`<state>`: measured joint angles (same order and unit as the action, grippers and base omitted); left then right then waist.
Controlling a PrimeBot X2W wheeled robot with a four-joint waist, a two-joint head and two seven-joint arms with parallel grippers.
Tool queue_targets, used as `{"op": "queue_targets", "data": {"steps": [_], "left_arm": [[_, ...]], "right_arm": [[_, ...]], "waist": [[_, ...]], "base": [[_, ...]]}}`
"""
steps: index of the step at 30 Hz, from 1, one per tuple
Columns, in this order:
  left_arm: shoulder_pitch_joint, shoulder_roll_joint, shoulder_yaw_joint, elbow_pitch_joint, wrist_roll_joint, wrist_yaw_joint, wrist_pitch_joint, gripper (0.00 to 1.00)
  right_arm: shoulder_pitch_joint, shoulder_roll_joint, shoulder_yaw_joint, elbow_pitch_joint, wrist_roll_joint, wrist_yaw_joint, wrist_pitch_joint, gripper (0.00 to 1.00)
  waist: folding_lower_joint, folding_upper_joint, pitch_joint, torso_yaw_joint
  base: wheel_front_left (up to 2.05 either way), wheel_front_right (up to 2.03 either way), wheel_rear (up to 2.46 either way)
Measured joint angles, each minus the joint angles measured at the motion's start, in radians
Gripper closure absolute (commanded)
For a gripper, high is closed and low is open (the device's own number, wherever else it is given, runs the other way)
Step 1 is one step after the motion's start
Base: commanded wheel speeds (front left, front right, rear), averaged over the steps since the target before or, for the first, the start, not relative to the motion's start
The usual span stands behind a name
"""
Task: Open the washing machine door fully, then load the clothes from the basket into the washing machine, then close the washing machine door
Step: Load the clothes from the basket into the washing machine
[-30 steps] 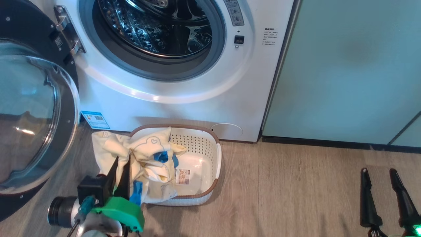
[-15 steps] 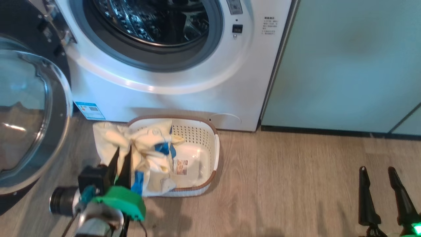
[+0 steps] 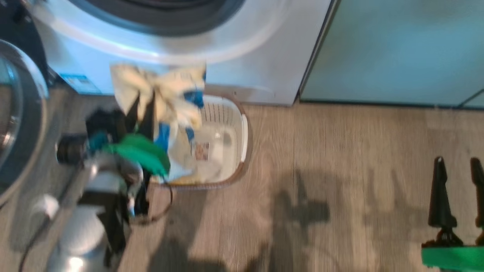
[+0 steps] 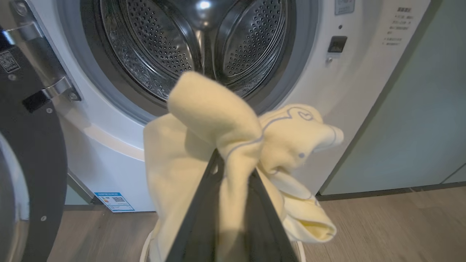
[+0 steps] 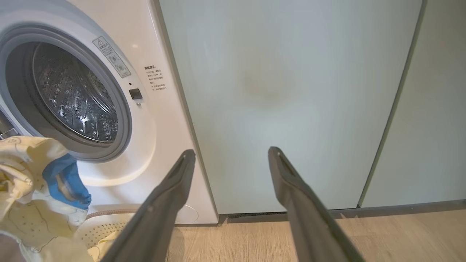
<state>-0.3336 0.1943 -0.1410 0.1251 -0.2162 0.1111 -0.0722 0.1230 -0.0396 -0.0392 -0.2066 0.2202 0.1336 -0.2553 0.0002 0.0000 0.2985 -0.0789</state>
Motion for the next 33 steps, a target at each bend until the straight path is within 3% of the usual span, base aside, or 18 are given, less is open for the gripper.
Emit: {"op": "queue_targets", "data": {"steps": [7,14,24,33], "left_arm": [[-0.24,0.03,0.004,0.099,-0.053,-0.06,0.138,1.0],[-0.535,0.118,0.023,0.204,-0.107,-0.127,0.351,1.0],[-0.836,0.221,0.037,0.315,-0.13,-0.176,0.589,1.0],[-0.982,0.298,0.026,0.387,-0.111,-0.194,0.626,1.0]], "right_arm": [[-0.077,0.001,-0.003,-0.014,0.038,0.0,0.0,0.0],[-0.161,0.001,-0.007,-0.03,0.094,0.0,0.0,0.0],[-0.228,0.001,0.019,-0.029,0.165,0.0,0.0,0.0],[-0.271,0.001,0.057,-0.027,0.202,0.0,0.0,0.0]], "waist": [[0.0001,0.0,0.129,-0.017],[0.0001,0.0,0.257,-0.064],[0.0,-0.0001,0.365,-0.144],[-0.0001,0.0,0.436,-0.208]], "base": [[0.0,0.0,0.0],[0.0,0.0,0.0],[0.0,0.0,0.0],[0.0,0.0,0.0]]}}
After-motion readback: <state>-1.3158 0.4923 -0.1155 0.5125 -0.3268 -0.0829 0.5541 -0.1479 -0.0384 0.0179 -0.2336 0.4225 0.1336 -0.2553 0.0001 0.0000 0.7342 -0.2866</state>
